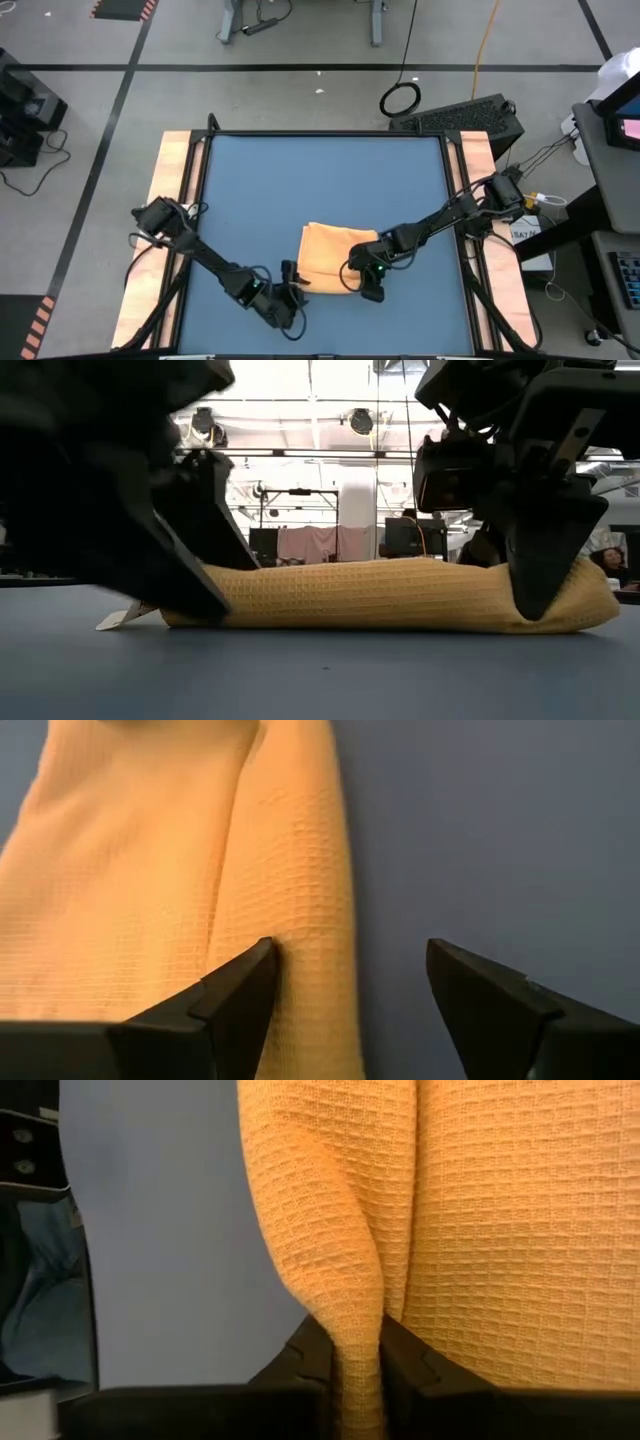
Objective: Roll towel
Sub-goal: Roll the yellow towel
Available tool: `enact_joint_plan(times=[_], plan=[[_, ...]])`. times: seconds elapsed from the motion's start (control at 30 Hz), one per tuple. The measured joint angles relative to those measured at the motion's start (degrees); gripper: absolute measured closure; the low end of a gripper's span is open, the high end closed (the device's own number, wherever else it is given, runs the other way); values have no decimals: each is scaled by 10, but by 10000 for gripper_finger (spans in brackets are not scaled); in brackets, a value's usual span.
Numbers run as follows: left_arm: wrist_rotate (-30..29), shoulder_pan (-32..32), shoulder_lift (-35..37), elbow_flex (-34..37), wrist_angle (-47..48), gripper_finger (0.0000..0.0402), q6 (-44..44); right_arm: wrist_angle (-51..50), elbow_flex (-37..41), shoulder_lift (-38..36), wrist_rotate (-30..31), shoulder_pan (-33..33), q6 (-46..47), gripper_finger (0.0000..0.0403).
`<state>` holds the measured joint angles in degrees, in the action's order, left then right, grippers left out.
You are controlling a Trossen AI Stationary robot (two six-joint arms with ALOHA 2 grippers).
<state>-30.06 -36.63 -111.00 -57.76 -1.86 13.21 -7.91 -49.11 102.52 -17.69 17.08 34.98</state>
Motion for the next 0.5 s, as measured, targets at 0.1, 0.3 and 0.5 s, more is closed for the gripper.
enact_joint_plan(times=[0.1, 0.3, 0.5], plan=[[4, 15, -12, 0, 0, 143, 17, 0, 0, 0, 10, 2, -5, 375], [23, 42, -14, -2, 18, 208, 50, 0, 0, 0, 20, 16, -18, 371], [92, 75, -9, -2, 22, 333, 95, 0, 0, -10, 37, 38, -27, 346]])
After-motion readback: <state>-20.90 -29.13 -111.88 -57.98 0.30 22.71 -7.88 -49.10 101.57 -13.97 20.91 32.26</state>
